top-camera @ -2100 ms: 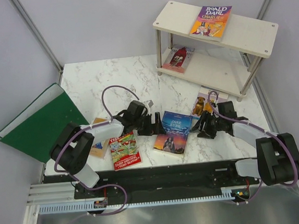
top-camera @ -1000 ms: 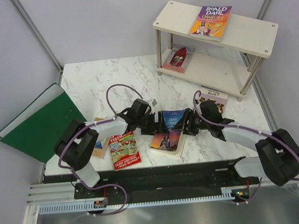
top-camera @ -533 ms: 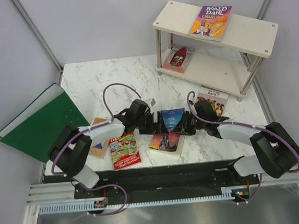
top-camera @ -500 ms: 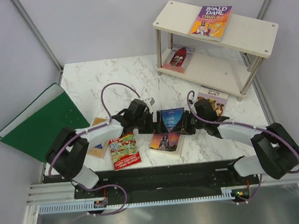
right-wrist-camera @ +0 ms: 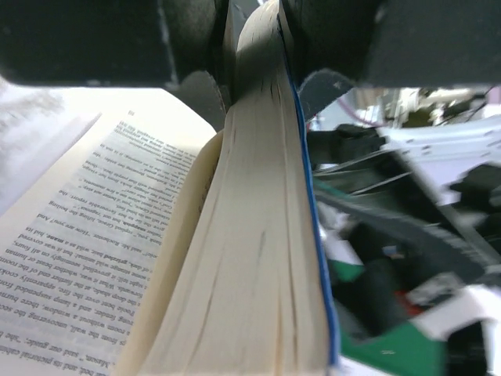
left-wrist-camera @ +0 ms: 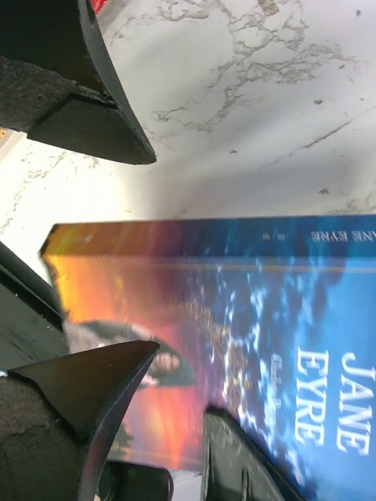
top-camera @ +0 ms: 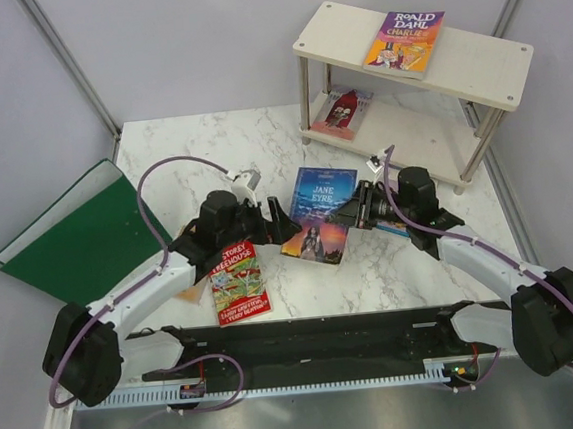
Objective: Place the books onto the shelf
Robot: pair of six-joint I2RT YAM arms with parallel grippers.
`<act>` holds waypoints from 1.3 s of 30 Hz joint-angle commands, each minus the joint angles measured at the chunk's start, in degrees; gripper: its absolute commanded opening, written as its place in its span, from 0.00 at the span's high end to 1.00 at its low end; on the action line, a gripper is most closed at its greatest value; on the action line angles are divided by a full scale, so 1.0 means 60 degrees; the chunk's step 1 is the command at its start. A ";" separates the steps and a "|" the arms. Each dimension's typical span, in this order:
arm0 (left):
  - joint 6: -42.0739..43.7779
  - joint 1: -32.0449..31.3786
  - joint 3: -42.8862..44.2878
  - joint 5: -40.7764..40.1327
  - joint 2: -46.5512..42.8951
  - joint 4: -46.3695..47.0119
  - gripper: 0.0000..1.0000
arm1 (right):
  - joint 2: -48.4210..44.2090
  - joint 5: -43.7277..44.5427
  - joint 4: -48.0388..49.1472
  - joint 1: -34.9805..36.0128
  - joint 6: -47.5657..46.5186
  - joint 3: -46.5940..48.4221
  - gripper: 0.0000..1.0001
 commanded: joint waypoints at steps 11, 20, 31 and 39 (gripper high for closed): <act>-0.1341 0.0966 -0.0750 0.4098 0.1003 0.4716 0.10 | 0.0033 -0.2087 0.4802 -0.0019 0.2088 0.0513 0.98; -0.2413 0.0966 -0.0193 0.5024 0.1901 0.5821 0.97 | 0.0579 -0.1694 0.3714 -0.0019 0.1307 0.0600 0.76; -0.2997 0.1084 0.0788 0.5023 0.1578 0.5581 0.98 | -0.1969 0.1473 0.2735 -0.0122 0.2145 -0.2062 0.11; -0.4155 0.1098 0.1418 0.5376 0.2266 0.7119 0.98 | -0.2834 0.1647 0.2990 -0.0122 0.2748 -0.3002 0.06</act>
